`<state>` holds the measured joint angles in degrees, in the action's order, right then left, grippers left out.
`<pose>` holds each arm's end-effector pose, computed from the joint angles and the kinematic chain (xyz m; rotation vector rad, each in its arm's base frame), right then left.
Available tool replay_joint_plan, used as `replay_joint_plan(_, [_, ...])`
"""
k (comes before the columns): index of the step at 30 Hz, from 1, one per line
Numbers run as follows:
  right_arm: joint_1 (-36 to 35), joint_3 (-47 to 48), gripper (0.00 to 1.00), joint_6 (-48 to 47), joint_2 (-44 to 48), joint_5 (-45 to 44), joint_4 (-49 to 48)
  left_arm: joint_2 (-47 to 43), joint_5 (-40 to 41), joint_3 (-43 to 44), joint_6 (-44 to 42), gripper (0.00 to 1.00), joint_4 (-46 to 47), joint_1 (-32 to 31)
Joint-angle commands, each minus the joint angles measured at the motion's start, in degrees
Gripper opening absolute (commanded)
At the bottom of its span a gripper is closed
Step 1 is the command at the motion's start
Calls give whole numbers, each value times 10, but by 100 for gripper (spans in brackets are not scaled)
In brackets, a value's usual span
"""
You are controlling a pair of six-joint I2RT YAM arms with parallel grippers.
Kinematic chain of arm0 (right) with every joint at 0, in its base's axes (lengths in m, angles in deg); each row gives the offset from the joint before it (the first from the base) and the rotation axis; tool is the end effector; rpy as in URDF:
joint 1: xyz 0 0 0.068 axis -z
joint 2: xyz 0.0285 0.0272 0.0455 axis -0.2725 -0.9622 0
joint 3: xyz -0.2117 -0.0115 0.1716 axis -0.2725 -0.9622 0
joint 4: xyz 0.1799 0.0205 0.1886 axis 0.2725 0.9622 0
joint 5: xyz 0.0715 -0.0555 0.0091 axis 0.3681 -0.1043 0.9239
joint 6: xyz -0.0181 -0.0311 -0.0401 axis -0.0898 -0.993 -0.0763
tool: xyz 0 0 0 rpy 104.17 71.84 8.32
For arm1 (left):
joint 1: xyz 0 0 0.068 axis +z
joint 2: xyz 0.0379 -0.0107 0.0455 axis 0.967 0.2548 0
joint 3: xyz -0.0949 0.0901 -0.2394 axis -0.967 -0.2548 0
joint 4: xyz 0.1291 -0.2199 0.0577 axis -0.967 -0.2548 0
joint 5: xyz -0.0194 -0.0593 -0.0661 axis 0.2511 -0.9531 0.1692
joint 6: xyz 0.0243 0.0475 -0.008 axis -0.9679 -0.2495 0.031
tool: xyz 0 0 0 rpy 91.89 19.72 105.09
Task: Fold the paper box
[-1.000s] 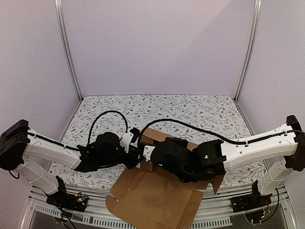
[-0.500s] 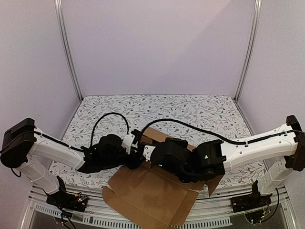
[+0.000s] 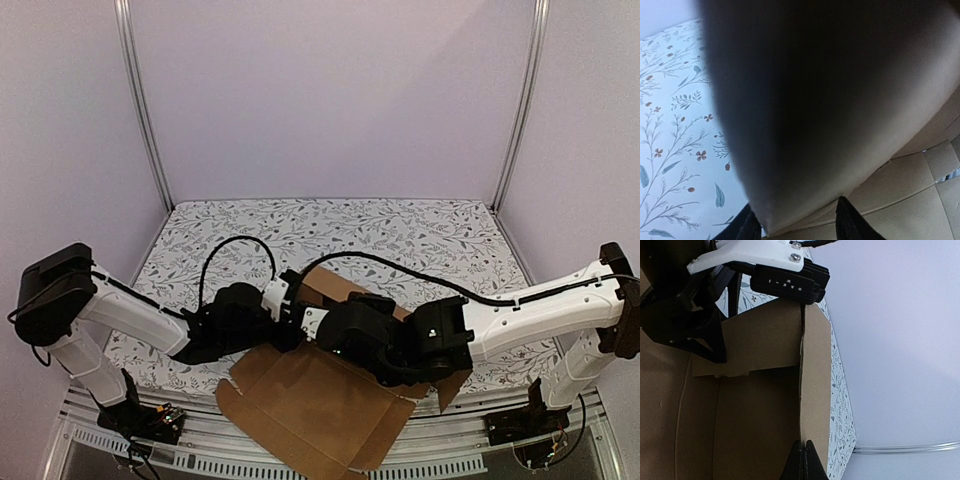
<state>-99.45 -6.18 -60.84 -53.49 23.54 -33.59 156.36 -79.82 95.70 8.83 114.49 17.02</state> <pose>0.0676 0.3431 0.2566 -1.3530 1.5430 -0.5001 0.1595 -0.2475 0.1430 0.6172 2.0057 -0.6889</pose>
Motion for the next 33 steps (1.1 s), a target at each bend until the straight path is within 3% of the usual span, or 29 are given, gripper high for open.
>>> replay_joint_plan(1, [-16,-17,0,24,7,49,-7,18,-15,14,-18,56,45,14])
replay_joint_plan(4, [-18,-22,0,31,12,51,-6,26,-20,17,-28,63,55,22])
replay_joint_plan(8, [-19,-29,0,35,19,54,-6,37,-37,21,-35,65,68,35])
replay_joint_plan(15, [-19,-34,0,39,24,56,-7,55,-74,27,-37,43,79,49])
replay_joint_plan(23, [-19,-34,0,45,26,68,-14,62,-92,40,-26,2,81,52])
replay_joint_plan(28, [-18,-28,0,46,23,64,-14,53,-95,44,-26,0,75,52])
replay_joint_plan(33, [-19,-9,25,48,31,72,-13,46,-92,54,-33,0,55,52])
